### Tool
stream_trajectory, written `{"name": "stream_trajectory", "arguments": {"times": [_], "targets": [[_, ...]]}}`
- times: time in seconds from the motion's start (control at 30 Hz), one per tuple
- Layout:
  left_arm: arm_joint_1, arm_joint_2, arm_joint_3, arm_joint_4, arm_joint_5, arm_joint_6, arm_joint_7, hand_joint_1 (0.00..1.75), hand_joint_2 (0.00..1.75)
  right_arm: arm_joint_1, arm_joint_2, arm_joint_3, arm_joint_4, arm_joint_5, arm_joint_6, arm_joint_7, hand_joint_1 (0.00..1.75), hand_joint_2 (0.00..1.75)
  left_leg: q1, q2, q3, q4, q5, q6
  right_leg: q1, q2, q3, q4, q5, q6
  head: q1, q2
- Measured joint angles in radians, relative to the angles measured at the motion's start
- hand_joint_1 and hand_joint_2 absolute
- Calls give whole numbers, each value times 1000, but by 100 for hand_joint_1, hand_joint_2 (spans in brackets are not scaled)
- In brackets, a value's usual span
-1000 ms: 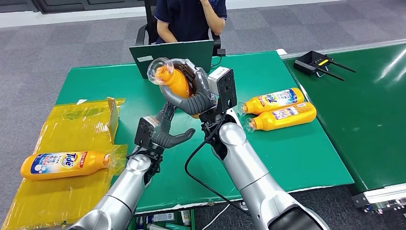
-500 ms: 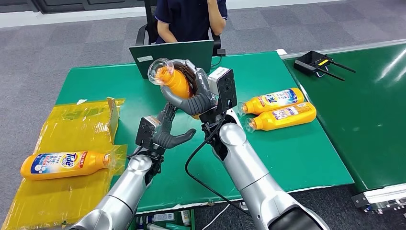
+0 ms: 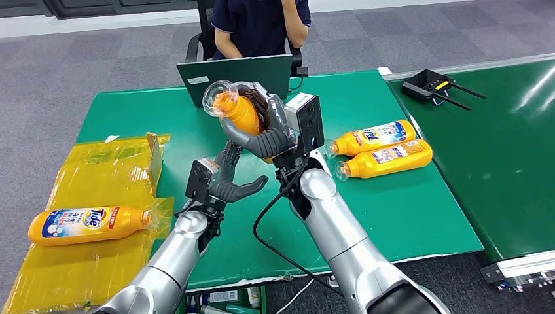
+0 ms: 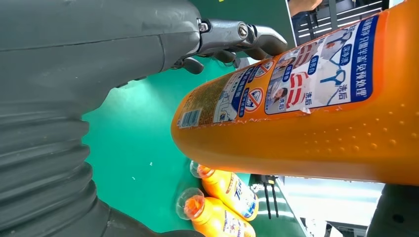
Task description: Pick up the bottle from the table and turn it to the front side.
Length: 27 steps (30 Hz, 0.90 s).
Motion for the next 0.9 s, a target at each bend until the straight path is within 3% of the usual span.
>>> {"name": "stream_trajectory", "arguments": {"times": [0.9], "targets": [[-24,-2,-19,23,0,44,0,0,175,13,0,0,-15,1,-3,1,175,175,0,0,0,0,0,0,0,0,0,0,0,0,0,0]]}}
